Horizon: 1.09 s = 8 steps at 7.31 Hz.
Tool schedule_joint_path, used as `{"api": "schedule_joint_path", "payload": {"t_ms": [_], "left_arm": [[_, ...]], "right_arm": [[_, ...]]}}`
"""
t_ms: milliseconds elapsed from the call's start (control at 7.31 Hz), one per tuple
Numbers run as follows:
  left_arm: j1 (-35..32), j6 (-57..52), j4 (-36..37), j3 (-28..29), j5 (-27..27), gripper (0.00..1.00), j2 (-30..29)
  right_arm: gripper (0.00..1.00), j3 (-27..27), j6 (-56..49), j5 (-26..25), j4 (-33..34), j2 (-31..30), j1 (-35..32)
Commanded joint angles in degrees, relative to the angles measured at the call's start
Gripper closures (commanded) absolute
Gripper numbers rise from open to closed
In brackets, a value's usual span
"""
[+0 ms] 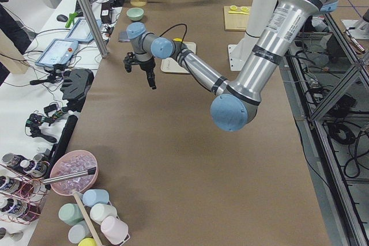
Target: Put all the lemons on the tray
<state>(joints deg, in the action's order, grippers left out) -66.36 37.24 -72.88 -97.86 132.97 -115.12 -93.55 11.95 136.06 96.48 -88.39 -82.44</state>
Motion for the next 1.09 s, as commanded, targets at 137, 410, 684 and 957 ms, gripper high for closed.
{"api": "schedule_joint_path", "payload": {"t_ms": [137, 410, 684, 957], "left_arm": [[-13.3, -29.5, 15.2, -1.0, 0.4, 0.02, 3.5], [-17.2, -33.8, 12.7, -4.9, 0.5, 0.02, 14.1], [-19.8, -38.7, 12.2, -6.9, 0.4, 0.02, 20.5], [-22.4, -45.0, 10.1, -6.6, 0.6, 0.02, 27.1]], "right_arm": [[0.01, 0.6, -6.0, -1.0, -0.2, -1.9, -3.2], [0.01, 0.1, -6.2, -1.9, -0.2, -1.7, -3.9], [0.01, -0.2, -5.9, -2.2, -1.4, -2.0, -4.0], [0.01, -0.7, -5.9, -2.4, -1.4, -2.1, -4.0]]}}
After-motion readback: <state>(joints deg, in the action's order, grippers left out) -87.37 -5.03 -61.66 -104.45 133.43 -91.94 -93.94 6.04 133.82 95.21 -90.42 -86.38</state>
